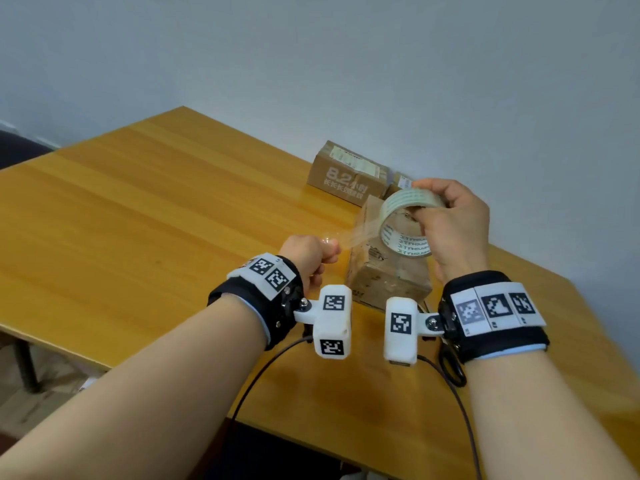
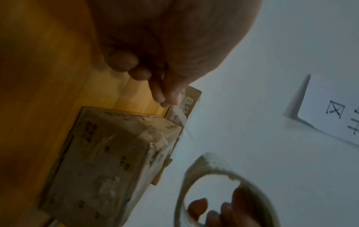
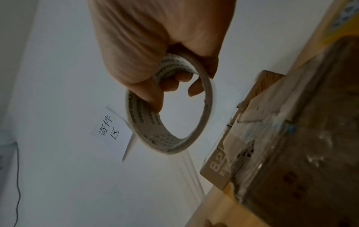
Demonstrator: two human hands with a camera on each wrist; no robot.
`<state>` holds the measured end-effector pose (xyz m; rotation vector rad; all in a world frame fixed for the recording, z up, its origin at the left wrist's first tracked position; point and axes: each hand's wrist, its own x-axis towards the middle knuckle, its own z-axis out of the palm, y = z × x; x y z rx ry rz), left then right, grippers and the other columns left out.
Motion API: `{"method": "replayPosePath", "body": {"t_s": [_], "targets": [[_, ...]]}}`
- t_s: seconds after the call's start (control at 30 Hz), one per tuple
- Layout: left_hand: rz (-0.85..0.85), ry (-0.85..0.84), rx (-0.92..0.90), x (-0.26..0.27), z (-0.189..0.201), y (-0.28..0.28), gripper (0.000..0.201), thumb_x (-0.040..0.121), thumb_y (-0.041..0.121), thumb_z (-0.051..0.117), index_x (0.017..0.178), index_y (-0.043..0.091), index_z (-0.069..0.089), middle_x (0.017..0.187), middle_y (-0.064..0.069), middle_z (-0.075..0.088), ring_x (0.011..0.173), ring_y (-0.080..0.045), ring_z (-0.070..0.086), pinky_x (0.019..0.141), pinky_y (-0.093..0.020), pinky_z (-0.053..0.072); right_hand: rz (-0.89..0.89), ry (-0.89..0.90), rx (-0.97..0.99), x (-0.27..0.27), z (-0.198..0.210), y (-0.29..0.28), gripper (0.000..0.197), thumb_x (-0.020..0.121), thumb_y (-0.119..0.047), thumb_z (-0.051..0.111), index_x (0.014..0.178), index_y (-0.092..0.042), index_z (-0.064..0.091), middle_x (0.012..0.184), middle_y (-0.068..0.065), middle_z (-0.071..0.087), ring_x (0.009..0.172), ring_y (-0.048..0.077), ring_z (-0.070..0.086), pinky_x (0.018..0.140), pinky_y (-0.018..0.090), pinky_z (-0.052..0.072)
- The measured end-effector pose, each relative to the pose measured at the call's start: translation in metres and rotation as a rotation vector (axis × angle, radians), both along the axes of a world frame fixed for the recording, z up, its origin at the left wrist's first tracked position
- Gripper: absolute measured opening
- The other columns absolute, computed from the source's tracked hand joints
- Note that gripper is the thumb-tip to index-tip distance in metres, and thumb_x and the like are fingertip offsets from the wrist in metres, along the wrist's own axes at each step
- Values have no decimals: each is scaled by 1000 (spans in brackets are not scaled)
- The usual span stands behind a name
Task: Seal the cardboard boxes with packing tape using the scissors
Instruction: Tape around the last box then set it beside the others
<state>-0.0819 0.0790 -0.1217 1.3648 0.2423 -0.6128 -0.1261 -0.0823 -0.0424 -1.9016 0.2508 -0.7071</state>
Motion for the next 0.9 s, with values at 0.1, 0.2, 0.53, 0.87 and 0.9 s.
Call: {"method": "replayPosePath", "body": {"t_s": [0.1, 0.2, 0.53, 0.87, 0.9], "targets": [[6, -17, 72, 0, -1, -11, 20, 96, 19, 60, 78, 12, 60, 80, -7, 56, 55, -18, 37, 49, -26, 31, -20, 15, -86, 2, -2, -5, 41, 79, 13, 67, 94, -25, 75, 101, -3, 74, 94, 10, 72, 79, 25, 59], [-5, -25, 65, 1, -5, -20, 25, 96, 20, 60, 72, 13, 56, 81, -8, 54, 54, -18, 35, 49, -26, 30, -32, 11, -101, 1, -1, -9, 41, 78, 12, 67, 94, -25, 75, 99, -5, 75, 92, 9, 72, 77, 25, 59], [-34, 59, 39, -4, -6, -26, 10, 99, 20, 55, 93, 12, 55, 88, -8, 46, 55, -17, 28, 52, -27, 28, -31, 5, -127, 1, -5, -19, 37, 80, 6, 70, 95, -26, 78, 101, -6, 76, 94, 7, 72, 83, 35, 62], [-44, -28, 133, -2, -21, -37, 33, 100, 21, 54, 123, 0, 61, 66, -7, 47, 47, -16, 35, 40, -21, 28, -20, 34, -145, 0, -10, -27, 37, 82, 6, 70, 98, -26, 78, 100, -7, 75, 93, 4, 72, 82, 31, 61], [-50, -35, 149, -1, -22, -39, 40, 100, 23, 54, 132, 0, 56, 71, -10, 55, 47, -19, 40, 38, -22, 31, -18, 36, -150, -1, -11, -27, 38, 82, 6, 70, 97, -27, 78, 100, -8, 75, 93, 3, 71, 82, 28, 61]]}}
